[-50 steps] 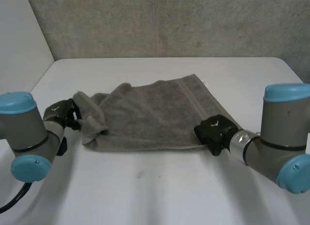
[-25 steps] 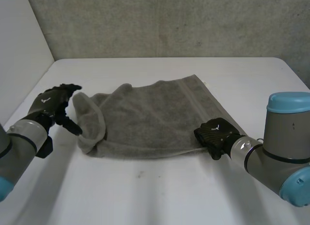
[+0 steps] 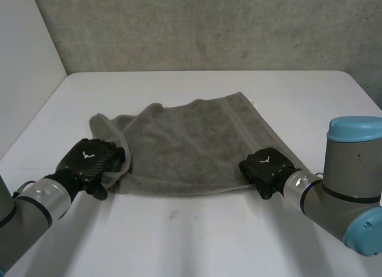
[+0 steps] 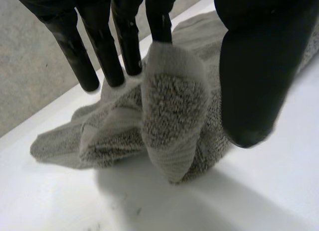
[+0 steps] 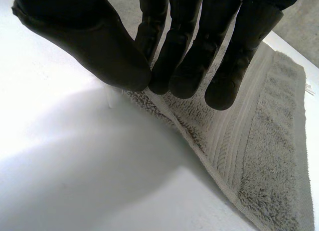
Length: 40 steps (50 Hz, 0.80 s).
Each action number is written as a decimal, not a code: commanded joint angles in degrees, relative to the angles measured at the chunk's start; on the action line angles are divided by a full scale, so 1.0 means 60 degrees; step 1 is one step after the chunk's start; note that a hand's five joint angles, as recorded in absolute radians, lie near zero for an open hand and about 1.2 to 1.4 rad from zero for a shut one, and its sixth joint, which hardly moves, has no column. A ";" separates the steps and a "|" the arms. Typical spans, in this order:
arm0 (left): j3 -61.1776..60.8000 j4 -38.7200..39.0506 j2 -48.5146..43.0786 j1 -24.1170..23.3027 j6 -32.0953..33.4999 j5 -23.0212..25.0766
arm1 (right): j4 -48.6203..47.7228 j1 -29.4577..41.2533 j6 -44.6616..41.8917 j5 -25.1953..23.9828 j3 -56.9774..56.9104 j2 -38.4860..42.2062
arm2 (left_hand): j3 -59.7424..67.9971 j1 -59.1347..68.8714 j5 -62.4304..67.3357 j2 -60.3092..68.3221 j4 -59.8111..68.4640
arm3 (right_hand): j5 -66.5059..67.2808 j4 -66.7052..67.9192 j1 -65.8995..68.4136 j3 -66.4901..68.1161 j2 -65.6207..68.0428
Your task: Fold the towel.
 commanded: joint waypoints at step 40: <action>0.3486 -0.3863 0.1579 -0.0200 -0.5966 -0.3979 | 0.4549 -0.0601 -0.1235 0.0598 -0.3464 -0.3566 | 0.8074 0.7986 0.8085 0.7968 0.8067 | 0.0344 0.0461 0.0423 0.0580 0.0535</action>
